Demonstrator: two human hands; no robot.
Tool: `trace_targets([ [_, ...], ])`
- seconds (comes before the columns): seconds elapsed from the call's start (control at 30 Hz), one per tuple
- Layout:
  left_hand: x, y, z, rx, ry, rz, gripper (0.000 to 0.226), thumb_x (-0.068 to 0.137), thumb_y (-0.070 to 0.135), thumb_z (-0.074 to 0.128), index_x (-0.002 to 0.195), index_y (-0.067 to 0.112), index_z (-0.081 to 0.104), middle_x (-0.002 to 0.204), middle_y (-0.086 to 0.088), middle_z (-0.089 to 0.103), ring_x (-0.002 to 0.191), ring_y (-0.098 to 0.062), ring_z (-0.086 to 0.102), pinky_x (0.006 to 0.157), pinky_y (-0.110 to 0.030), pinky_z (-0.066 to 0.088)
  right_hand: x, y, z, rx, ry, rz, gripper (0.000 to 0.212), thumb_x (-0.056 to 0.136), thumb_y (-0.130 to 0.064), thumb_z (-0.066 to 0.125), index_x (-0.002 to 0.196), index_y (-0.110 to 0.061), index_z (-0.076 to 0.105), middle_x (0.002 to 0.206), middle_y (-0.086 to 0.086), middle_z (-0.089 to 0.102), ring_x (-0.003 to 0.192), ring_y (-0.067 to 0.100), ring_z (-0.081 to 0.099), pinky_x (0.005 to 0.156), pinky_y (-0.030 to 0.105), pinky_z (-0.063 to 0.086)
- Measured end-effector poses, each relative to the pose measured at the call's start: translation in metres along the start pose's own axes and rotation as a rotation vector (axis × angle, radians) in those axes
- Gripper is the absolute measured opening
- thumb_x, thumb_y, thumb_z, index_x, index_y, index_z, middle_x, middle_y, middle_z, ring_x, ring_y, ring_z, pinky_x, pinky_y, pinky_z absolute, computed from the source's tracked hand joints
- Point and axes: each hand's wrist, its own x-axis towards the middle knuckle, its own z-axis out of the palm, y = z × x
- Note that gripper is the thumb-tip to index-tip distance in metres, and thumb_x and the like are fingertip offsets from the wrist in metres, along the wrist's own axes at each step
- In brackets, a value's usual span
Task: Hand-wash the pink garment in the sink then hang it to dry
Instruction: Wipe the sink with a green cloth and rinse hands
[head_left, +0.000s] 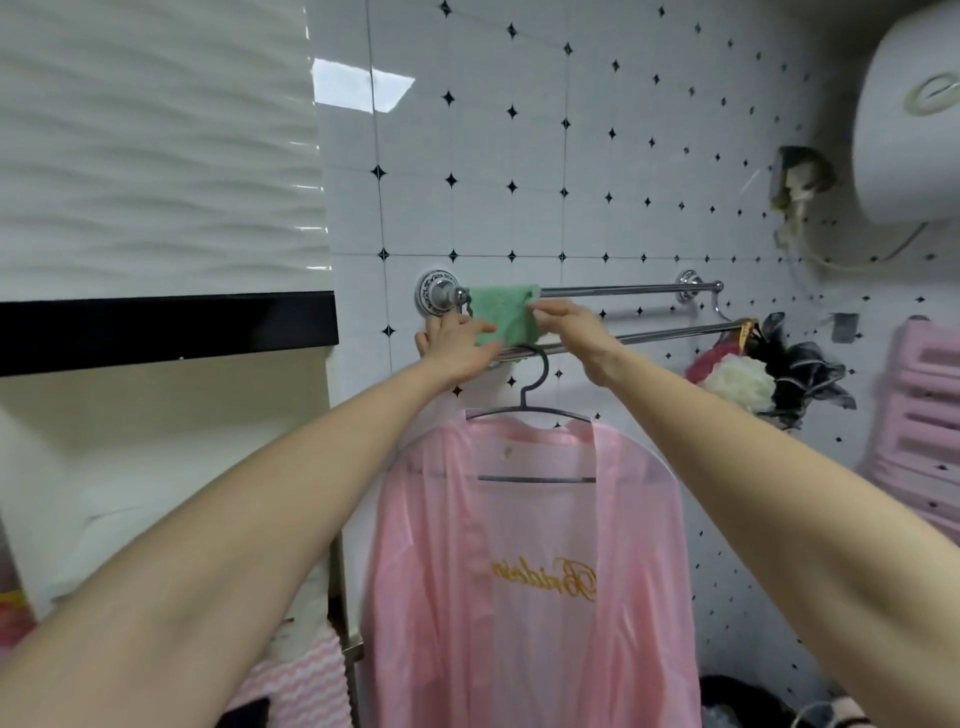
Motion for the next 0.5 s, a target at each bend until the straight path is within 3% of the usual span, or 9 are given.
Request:
trace_targets([
  [0.1, -0.020, -0.001, -0.013, -0.238, 0.204, 0.003, 0.053, 0.081, 0.019, 0.061, 0.130, 0.024, 0.039, 0.134, -0.007, 0.041, 0.120, -0.027, 0.034, 0.087, -0.032, 0.025, -0.046, -0.033, 0.001, 0.144, -0.104, -0.156, 0.029, 0.097, -0.010, 0.047, 0.121, -0.008, 0.063, 0.131, 0.000, 0.058, 0.112, 0.006, 0.052, 0.094, 0.021, 0.035],
  [0.2, -0.069, -0.004, -0.029, -0.268, 0.221, 0.152, 0.071, 0.075, 0.027, 0.074, 0.134, 0.024, 0.034, 0.135, -0.001, 0.039, 0.120, -0.021, 0.033, 0.086, -0.029, 0.024, -0.102, -0.046, 0.004, 0.245, -0.251, -0.260, 0.026, 0.094, -0.008, 0.049, 0.115, -0.009, 0.065, 0.123, 0.000, 0.062, 0.111, 0.011, 0.058, 0.096, 0.024, 0.042],
  [0.3, -0.132, -0.008, -0.036, -0.347, 0.242, 0.230, 0.056, 0.078, 0.025, 0.068, 0.130, 0.018, 0.049, 0.130, 0.004, 0.046, 0.121, -0.018, 0.037, 0.095, -0.033, 0.031, -0.154, -0.050, 0.015, 0.463, -0.366, -0.288, 0.027, 0.086, -0.011, 0.056, 0.111, -0.010, 0.067, 0.117, -0.001, 0.065, 0.107, 0.012, 0.061, 0.086, 0.022, 0.049],
  [0.4, -0.205, -0.028, -0.038, -0.436, 0.251, 0.110, 0.046, 0.071, 0.017, 0.052, 0.116, 0.012, 0.059, 0.115, -0.002, 0.056, 0.103, -0.019, 0.052, 0.089, -0.035, 0.043, -0.193, -0.036, 0.042, 0.558, -0.431, -0.245, 0.025, 0.080, -0.011, 0.064, 0.103, -0.013, 0.073, 0.116, -0.004, 0.065, 0.108, 0.012, 0.060, 0.085, 0.022, 0.048],
  [0.5, -0.281, -0.056, -0.040, -0.624, 0.193, -0.149, 0.024, 0.078, 0.018, 0.054, 0.101, 0.014, 0.059, 0.092, -0.007, 0.063, 0.082, -0.020, 0.059, 0.072, -0.041, 0.048, -0.238, -0.011, 0.077, 0.498, -0.485, -0.218, 0.038, 0.079, -0.012, 0.063, 0.115, -0.020, 0.068, 0.128, -0.002, 0.060, 0.121, 0.013, 0.054, 0.095, 0.025, 0.043],
])
